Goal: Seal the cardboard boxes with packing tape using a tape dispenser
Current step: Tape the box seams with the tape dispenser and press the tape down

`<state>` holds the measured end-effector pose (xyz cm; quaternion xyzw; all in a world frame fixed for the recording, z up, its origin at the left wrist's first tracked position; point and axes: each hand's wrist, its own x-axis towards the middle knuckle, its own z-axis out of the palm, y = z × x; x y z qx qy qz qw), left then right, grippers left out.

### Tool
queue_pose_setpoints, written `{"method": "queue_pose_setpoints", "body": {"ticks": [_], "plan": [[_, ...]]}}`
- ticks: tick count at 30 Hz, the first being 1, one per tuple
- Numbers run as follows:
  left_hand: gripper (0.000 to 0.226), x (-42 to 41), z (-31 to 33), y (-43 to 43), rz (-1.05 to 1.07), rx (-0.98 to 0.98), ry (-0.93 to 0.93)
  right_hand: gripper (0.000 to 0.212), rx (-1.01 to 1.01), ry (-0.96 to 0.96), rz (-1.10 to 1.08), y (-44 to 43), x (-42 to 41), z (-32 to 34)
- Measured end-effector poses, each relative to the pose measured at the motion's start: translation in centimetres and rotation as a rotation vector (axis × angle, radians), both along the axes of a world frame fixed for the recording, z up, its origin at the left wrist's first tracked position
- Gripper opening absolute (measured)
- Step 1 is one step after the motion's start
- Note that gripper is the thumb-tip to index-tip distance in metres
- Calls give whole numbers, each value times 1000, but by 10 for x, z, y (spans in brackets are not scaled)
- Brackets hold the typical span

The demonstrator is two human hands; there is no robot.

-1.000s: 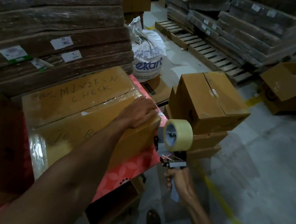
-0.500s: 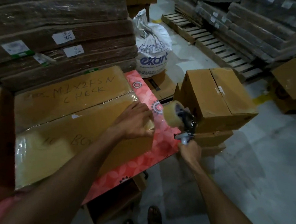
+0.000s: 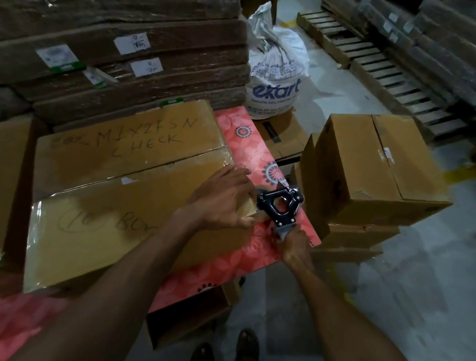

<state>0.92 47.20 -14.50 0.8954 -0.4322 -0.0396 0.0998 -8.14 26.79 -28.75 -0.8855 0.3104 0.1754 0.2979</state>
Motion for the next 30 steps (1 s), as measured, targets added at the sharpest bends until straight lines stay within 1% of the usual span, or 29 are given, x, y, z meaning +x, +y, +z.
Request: {"method": "queue_pose_setpoints", "body": {"ticks": [1,2,3,4,5,7,8,10,11,13,15,18,19,20,23,24,25,27,30], "plan": [[58,0,-1,0,-3,7,-7,81,-21,4,12,-5,4,-11],[61,0,-2,1,-8,15,-15,93,-60,25,45,-9,7,-19],[66,-1,-1,2,-10,18,-7,103,-120,44,74,-9,8,-13],[72,-2,2,2,0,7,28,99,-190,20,81,-6,7,6],[76,-2,7,2,33,-31,90,86,-286,-3,90,0,7,32],[74,4,14,5,135,-157,212,58,-436,-172,146,12,12,82],[70,12,16,8,176,-226,204,47,-427,-295,162,21,18,106],[66,37,13,24,248,-300,118,33,-229,-558,174,38,41,135],[68,52,12,34,288,-300,90,30,-122,-639,205,50,54,148],[76,84,14,52,380,-226,76,30,-18,-727,345,76,84,164],[80,118,23,65,459,-128,117,34,-31,-691,519,98,117,175],[79,168,34,71,420,-50,149,24,-123,-650,670,117,169,170],[75,183,35,70,387,-27,151,27,-131,-622,693,120,186,165],[71,194,36,67,356,-7,150,34,-139,-593,715,122,200,161],[54,221,34,62,277,-16,172,64,-106,-549,708,125,232,153],[50,229,32,62,261,-47,180,70,-98,-520,711,127,236,157],[51,236,28,61,247,-81,184,70,-104,-487,725,130,239,159],[50,244,22,59,263,-85,175,64,-134,-432,780,133,244,159],[41,249,17,52,319,30,111,64,-77,-463,677,137,245,152]]}}
